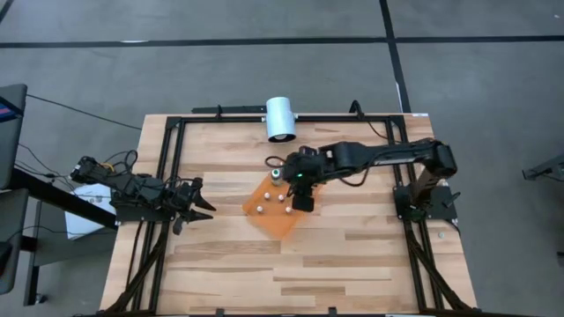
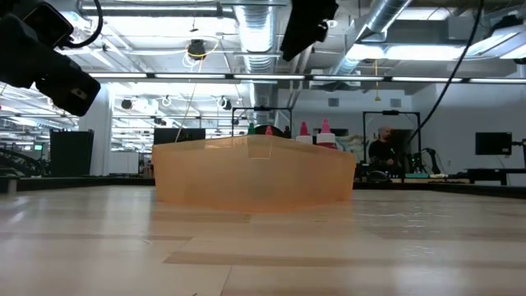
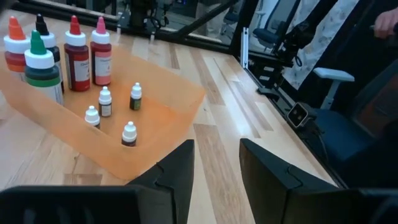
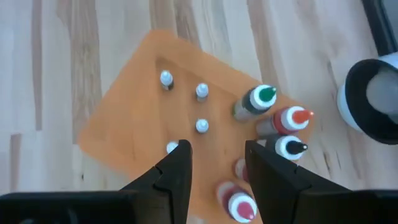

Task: Pick & Place food coloring
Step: Return to Home Position

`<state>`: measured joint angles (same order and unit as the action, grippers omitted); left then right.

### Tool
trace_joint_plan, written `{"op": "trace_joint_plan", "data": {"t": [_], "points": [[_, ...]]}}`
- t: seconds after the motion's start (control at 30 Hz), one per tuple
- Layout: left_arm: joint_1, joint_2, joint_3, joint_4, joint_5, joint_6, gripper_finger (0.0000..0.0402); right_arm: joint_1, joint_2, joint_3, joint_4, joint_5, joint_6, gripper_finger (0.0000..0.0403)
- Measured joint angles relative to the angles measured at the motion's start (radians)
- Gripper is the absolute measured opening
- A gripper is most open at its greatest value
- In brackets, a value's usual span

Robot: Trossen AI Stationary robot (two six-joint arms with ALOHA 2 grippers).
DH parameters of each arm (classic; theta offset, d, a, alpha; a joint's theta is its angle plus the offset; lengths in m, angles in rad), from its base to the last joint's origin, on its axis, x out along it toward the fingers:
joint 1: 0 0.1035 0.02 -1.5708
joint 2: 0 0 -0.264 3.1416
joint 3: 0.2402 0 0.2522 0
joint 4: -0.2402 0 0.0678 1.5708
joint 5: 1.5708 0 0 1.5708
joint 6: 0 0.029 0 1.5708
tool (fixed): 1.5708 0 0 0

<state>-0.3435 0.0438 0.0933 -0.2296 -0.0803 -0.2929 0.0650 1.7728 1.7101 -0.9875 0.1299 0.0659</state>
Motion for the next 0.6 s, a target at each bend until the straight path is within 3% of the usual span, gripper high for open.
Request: {"op": "trace_joint_plan", "data": {"t": [0.6], "points": [[0.0,-0.001,-0.001,0.018,-0.012,-0.032,0.0119,0.054,-0.404,-0.605,0.382,0.001,0.173,0.0133]]}}
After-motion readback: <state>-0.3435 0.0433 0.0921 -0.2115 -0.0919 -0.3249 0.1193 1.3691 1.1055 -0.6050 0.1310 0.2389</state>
